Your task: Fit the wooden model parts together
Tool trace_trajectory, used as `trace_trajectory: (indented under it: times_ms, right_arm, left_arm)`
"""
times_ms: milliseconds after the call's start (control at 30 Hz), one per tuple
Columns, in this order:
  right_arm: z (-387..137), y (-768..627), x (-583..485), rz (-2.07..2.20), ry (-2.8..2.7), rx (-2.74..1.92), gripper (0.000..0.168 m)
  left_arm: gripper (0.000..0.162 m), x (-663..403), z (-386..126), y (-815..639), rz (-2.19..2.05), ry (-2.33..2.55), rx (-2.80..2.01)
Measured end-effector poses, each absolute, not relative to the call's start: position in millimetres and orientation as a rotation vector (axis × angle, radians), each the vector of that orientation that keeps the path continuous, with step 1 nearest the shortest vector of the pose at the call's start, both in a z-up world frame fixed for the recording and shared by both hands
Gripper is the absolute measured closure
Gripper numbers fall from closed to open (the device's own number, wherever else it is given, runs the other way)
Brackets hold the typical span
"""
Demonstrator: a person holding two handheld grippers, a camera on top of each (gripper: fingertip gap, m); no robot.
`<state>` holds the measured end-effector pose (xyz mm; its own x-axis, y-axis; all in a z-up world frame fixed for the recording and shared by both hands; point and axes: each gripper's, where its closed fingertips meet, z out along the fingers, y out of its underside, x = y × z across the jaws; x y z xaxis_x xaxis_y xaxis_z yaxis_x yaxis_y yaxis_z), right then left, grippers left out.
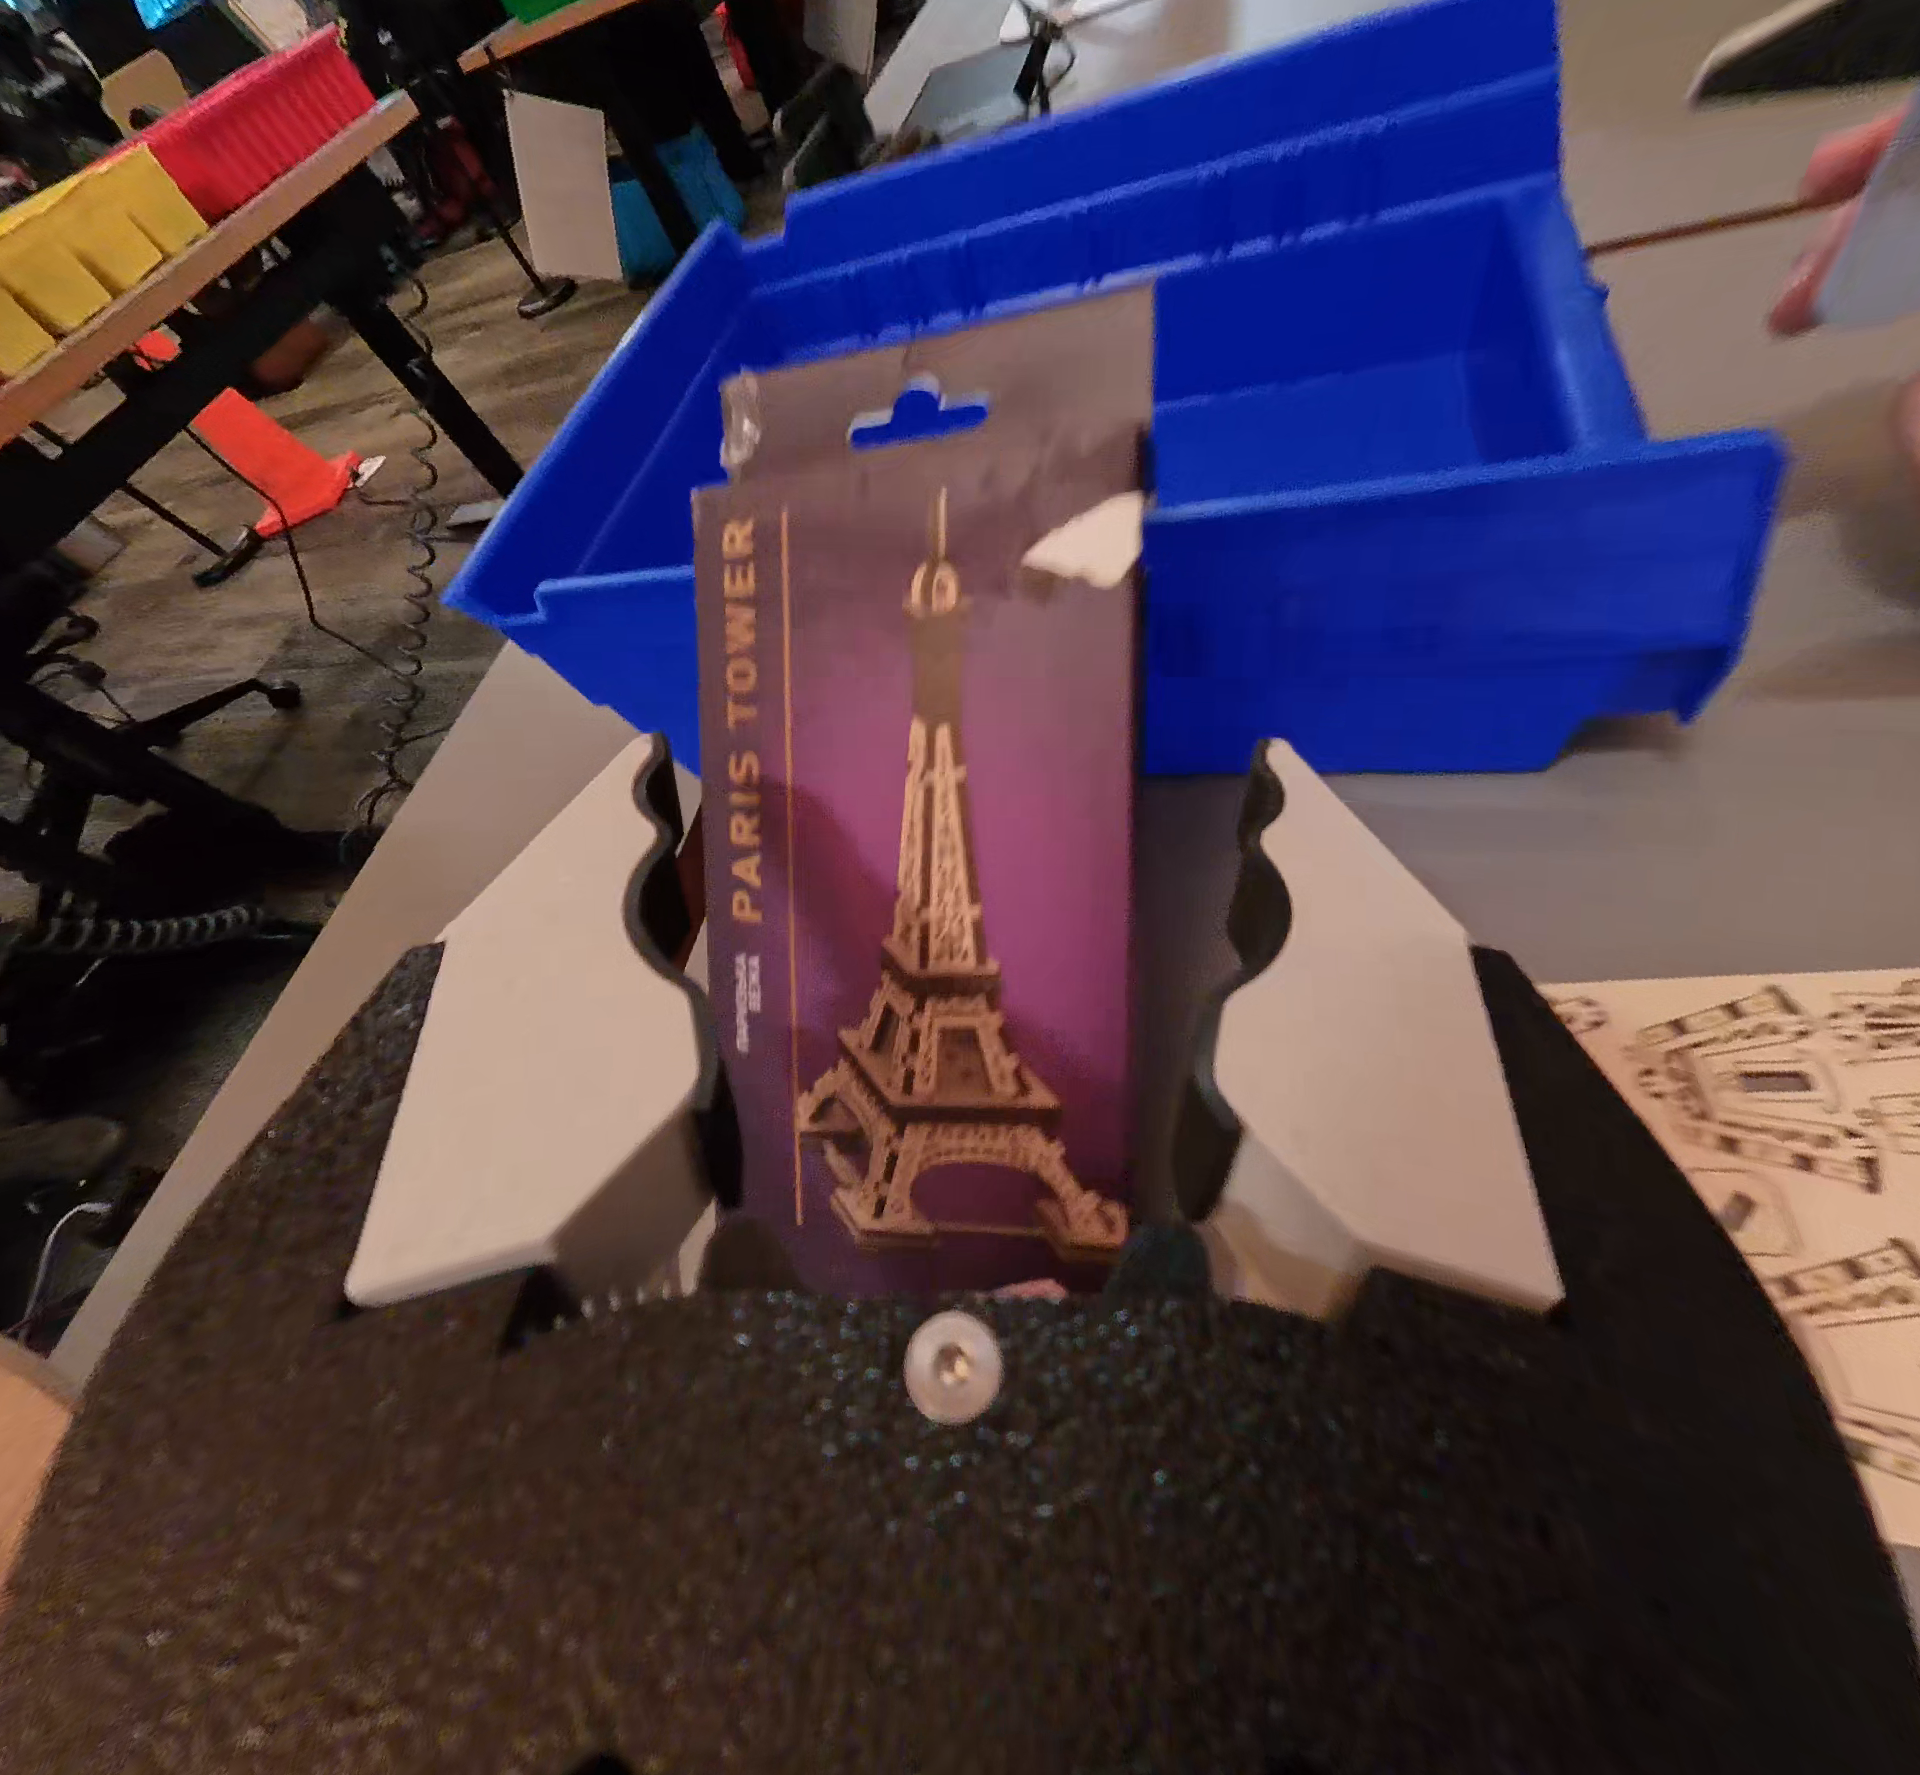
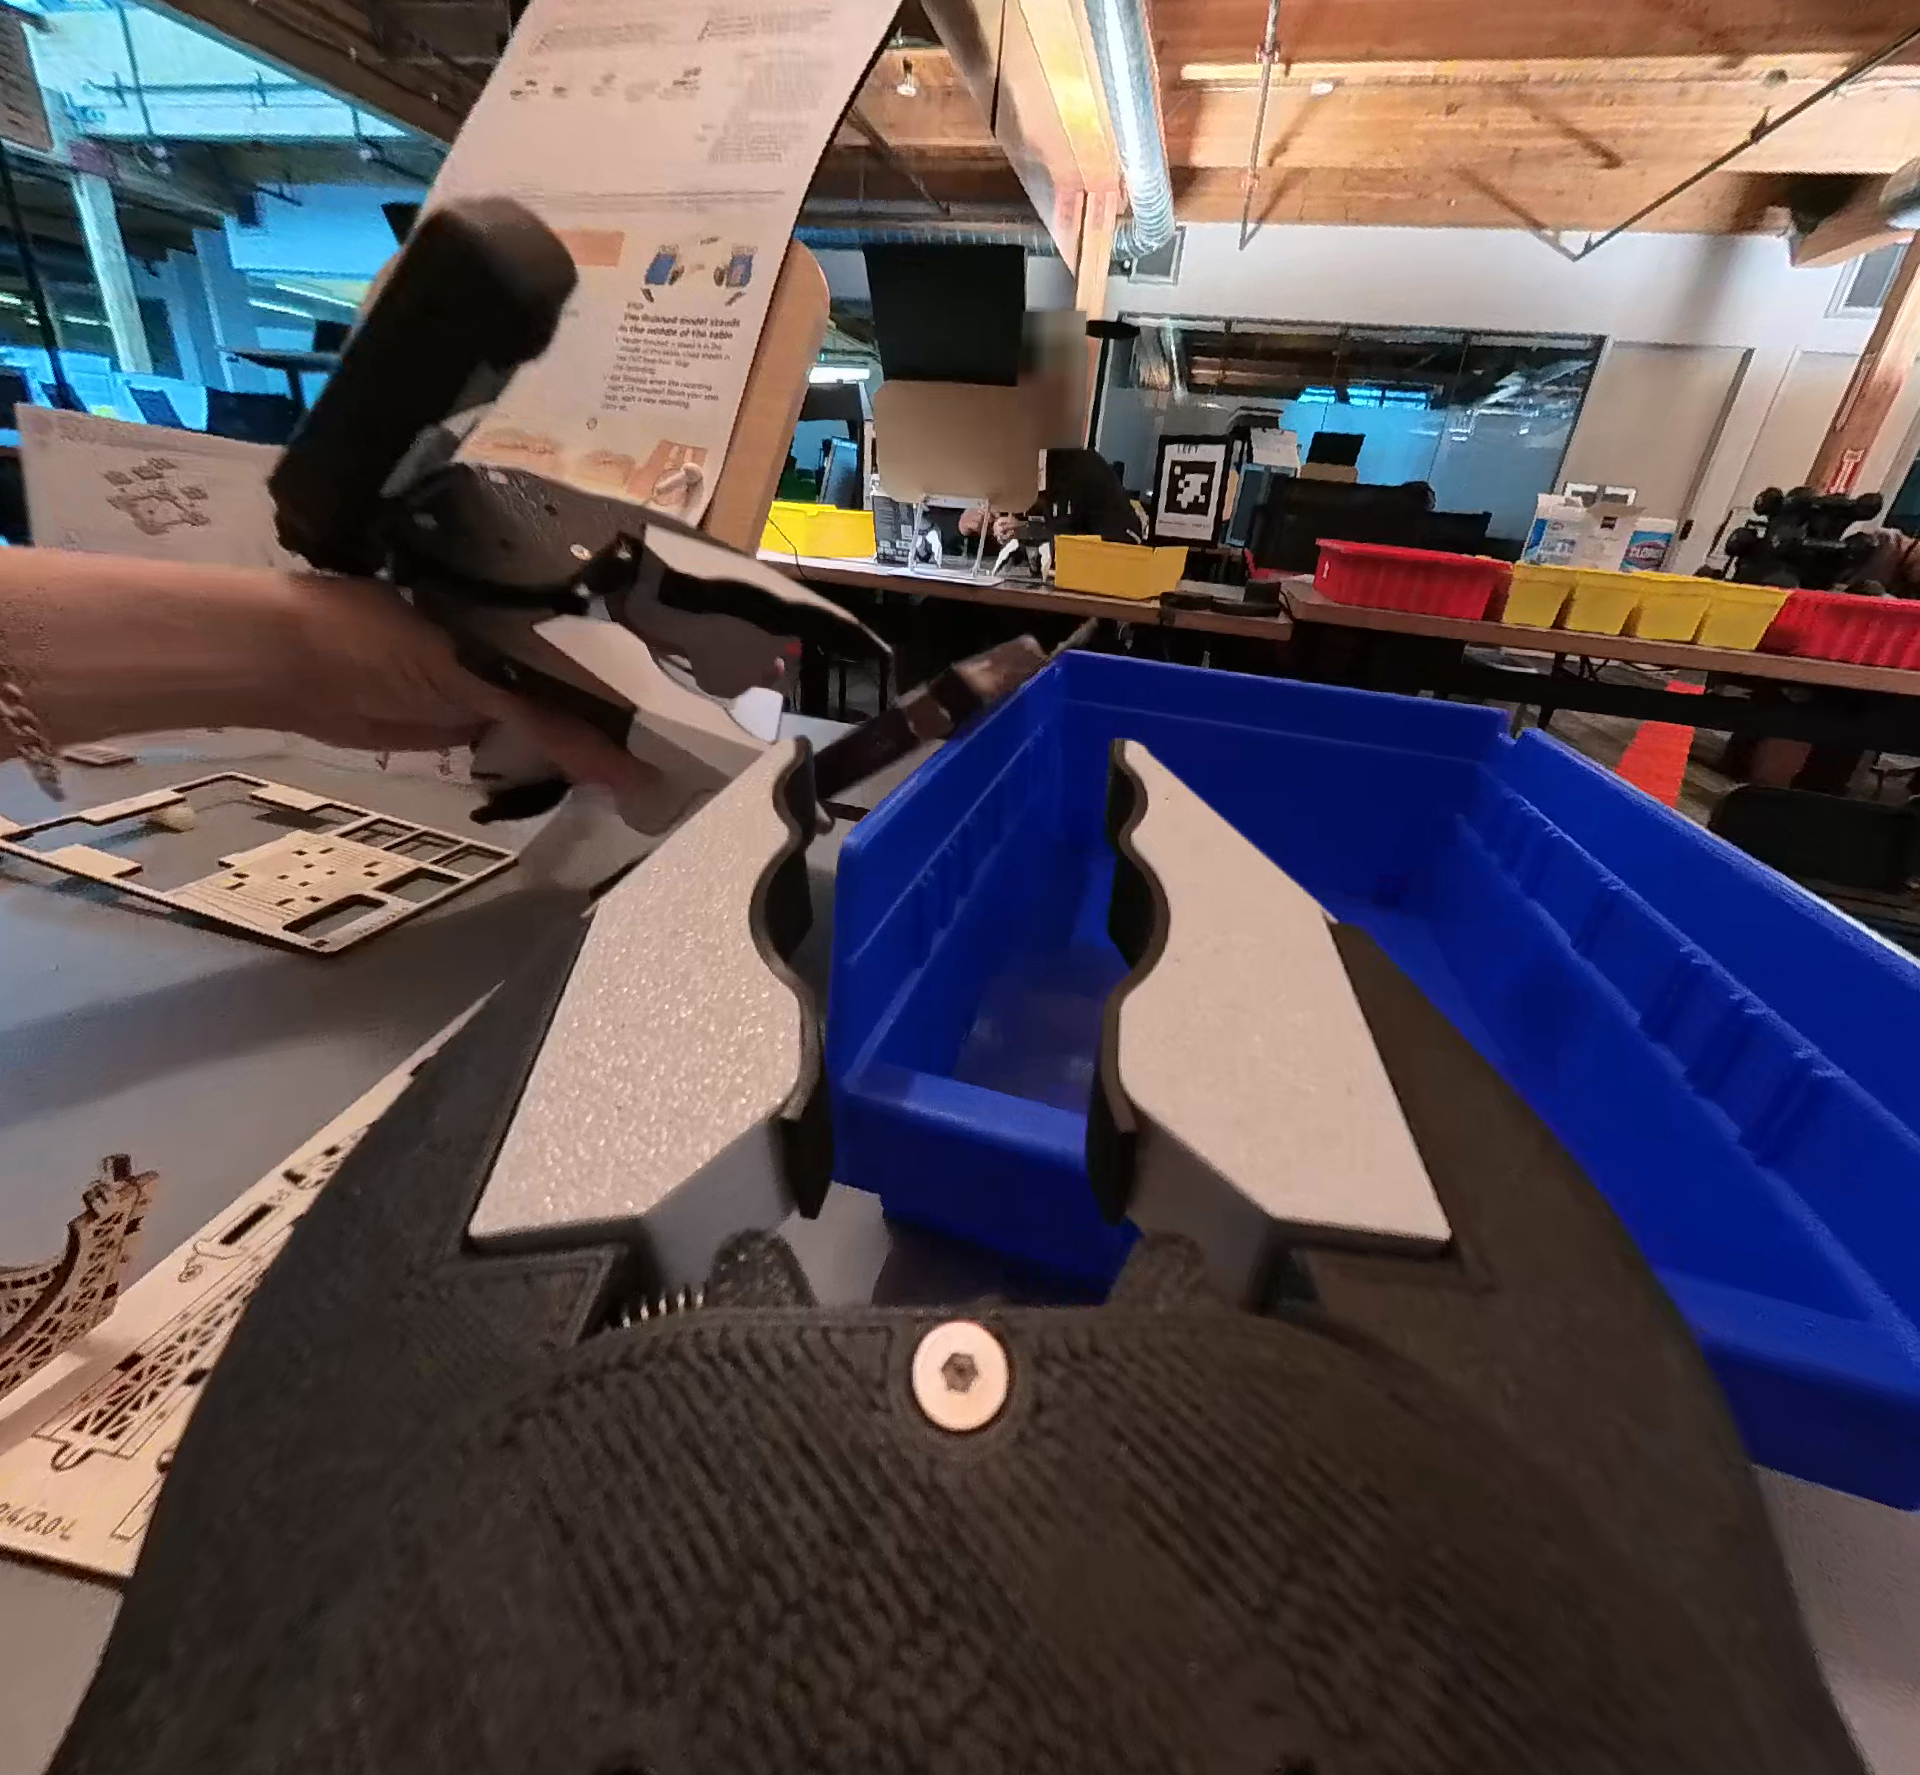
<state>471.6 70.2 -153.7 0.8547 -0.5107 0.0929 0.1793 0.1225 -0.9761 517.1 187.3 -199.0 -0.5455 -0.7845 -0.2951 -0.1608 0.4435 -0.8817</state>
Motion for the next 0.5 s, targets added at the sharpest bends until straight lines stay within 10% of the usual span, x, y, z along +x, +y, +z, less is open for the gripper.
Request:
trace_trajectory:
  times_ms: [500]
  right_arm:
    - [-153,67,472,-0.537,0.303,-1.353,0.125]
  left_arm:
    - [0.083,341,-70,172,-1.559,2.081,-0.711]
